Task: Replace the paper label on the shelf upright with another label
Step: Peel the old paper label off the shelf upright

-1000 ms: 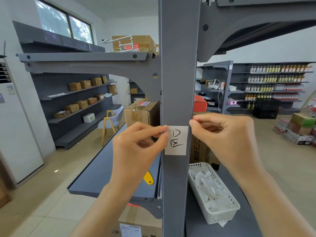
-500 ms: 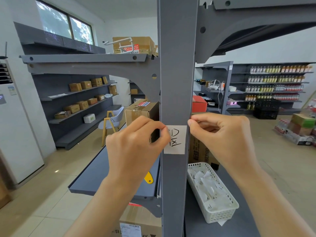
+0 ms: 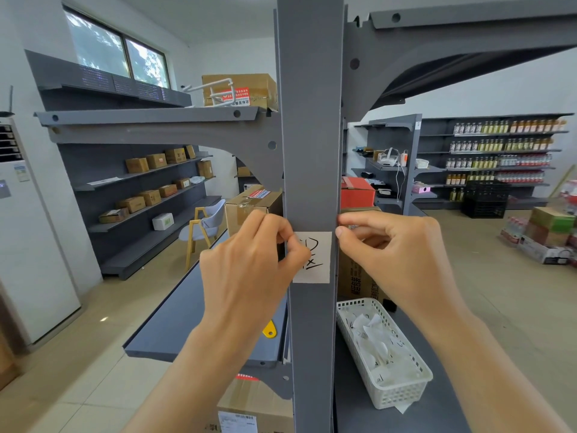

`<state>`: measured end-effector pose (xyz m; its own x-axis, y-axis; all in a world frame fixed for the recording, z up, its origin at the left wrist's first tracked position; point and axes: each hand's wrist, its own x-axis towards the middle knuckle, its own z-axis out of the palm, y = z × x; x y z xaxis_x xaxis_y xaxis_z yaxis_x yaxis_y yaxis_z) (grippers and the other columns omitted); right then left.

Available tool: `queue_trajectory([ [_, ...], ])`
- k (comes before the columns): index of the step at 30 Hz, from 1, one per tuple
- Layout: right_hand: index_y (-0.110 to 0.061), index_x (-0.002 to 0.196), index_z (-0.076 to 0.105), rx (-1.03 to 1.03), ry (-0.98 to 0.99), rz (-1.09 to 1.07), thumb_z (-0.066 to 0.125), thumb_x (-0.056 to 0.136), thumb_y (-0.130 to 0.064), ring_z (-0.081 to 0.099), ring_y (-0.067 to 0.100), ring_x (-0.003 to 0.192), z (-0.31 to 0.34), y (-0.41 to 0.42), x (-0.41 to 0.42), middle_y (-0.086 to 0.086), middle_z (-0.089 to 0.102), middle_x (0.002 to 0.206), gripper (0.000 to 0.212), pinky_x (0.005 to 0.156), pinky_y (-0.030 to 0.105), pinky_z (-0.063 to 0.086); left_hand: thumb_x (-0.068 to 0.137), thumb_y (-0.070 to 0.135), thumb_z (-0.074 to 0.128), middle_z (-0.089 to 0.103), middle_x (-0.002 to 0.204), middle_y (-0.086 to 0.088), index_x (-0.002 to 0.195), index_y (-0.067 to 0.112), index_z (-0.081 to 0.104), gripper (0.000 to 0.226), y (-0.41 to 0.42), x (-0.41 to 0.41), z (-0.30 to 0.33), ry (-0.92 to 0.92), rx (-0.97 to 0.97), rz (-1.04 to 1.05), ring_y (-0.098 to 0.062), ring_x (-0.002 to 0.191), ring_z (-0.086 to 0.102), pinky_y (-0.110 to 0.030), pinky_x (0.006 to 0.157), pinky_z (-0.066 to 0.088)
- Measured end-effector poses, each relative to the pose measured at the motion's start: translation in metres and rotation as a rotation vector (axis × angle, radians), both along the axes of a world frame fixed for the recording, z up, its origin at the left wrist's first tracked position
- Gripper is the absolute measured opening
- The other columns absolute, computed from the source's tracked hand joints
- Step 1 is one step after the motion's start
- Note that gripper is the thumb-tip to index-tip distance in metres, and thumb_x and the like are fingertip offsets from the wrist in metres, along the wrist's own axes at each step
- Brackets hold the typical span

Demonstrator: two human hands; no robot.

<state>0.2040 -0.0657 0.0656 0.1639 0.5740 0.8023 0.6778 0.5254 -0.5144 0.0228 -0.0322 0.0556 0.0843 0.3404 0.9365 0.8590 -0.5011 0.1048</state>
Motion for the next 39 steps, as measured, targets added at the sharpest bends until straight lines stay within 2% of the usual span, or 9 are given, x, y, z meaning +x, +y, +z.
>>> queue_trajectory([
  [5, -0.019, 0.104, 0.082, -0.005, 0.006, 0.016, 0.081, 0.084, -0.013, 0.066, -0.014, 0.065, -0.001, -0.001, -0.002, -0.018, 0.074, 0.07, 0.021, 0.067, 0.003, 0.051, 0.091, 0.034, 0.068, 0.073, 0.077, 0.008, 0.078, 0.024, 0.072, 0.017, -0.004, -0.012, -0.003, 0.003, 0.057, -0.068, -0.015, 0.049, 0.057, -0.027, 0.037, 0.041],
  [11, -0.019, 0.105, 0.082, 0.0, 0.003, 0.017, 0.08, 0.084, -0.016, 0.068, -0.01, 0.069, 0.0, -0.003, -0.002, -0.017, 0.074, 0.071, 0.021, 0.067, 0.005, 0.053, 0.085, 0.037, 0.073, 0.073, 0.072, 0.011, 0.073, 0.027, 0.076, 0.017, -0.006, -0.007, 0.002, -0.027, 0.032, -0.043, -0.011, 0.049, 0.059, -0.022, 0.039, 0.037],
  [18, -0.019, 0.105, 0.081, 0.011, -0.009, 0.033, 0.08, 0.085, -0.019, 0.068, -0.01, 0.071, 0.0, -0.002, -0.001, -0.023, 0.069, 0.07, 0.02, 0.066, 0.005, 0.053, 0.082, 0.029, 0.075, 0.067, 0.064, 0.006, 0.07, 0.023, 0.071, 0.014, -0.007, 0.004, 0.001, 0.002, 0.048, 0.083, -0.012, 0.047, 0.044, -0.017, 0.049, 0.029],
  [25, -0.021, 0.106, 0.081, 0.011, -0.003, 0.062, 0.078, 0.085, -0.02, 0.07, -0.006, 0.073, -0.001, 0.0, 0.001, -0.023, 0.07, 0.07, 0.02, 0.066, 0.004, 0.052, 0.085, 0.023, 0.067, 0.061, 0.059, 0.004, 0.068, 0.021, 0.062, 0.018, 0.001, 0.01, -0.005, 0.019, 0.032, 0.153, -0.014, 0.043, 0.039, -0.02, 0.042, 0.027],
  [29, -0.02, 0.107, 0.081, 0.012, -0.014, 0.074, 0.078, 0.086, -0.019, 0.072, -0.002, 0.077, -0.002, 0.0, 0.003, -0.018, 0.074, 0.071, 0.021, 0.065, 0.004, 0.052, 0.089, 0.024, 0.063, 0.059, 0.068, 0.006, 0.076, 0.019, 0.06, 0.014, 0.0, 0.004, -0.009, -0.057, 0.022, -0.008, -0.015, 0.046, 0.05, -0.026, 0.036, 0.036],
  [31, -0.022, 0.107, 0.081, 0.001, -0.012, 0.086, 0.077, 0.087, -0.02, 0.072, 0.0, 0.075, -0.002, 0.0, 0.005, -0.014, 0.078, 0.073, 0.02, 0.064, 0.004, 0.052, 0.094, 0.024, 0.06, 0.062, 0.078, 0.011, 0.089, 0.02, 0.059, 0.006, 0.002, -0.004, -0.009, -0.18, -0.057, -0.173, -0.006, 0.061, 0.062, -0.03, 0.046, 0.054],
  [32, -0.022, 0.107, 0.081, -0.003, -0.011, 0.091, 0.077, 0.087, -0.02, 0.072, 0.001, 0.074, -0.002, 0.0, 0.005, -0.013, 0.078, 0.073, 0.02, 0.064, 0.004, 0.052, 0.095, 0.022, 0.06, 0.063, 0.083, 0.016, 0.098, 0.021, 0.06, 0.004, 0.005, -0.008, -0.009, -0.247, -0.126, -0.255, 0.0, 0.069, 0.066, -0.023, 0.056, 0.06],
  [35, -0.022, 0.105, 0.081, -0.01, -0.004, 0.103, 0.076, 0.087, -0.02, 0.073, 0.003, 0.072, -0.001, 0.001, 0.005, -0.012, 0.079, 0.073, 0.019, 0.063, 0.005, 0.053, 0.09, 0.02, 0.066, 0.07, 0.098, 0.021, 0.124, 0.024, 0.064, 0.034, 0.015, -0.014, -0.006, -0.3, -0.248, -0.391, 0.012, 0.086, 0.069, -0.009, 0.071, 0.057],
  [39, -0.022, 0.106, 0.081, -0.017, -0.014, 0.103, 0.076, 0.088, -0.021, 0.074, 0.003, 0.068, -0.001, 0.001, 0.007, -0.01, 0.08, 0.074, 0.019, 0.064, 0.01, 0.057, 0.091, 0.007, 0.065, 0.069, 0.099, 0.028, 0.117, 0.033, 0.067, 0.037, 0.017, -0.015, -0.002, -0.305, -0.278, -0.51, 0.013, 0.085, 0.071, -0.009, 0.068, 0.057],
])
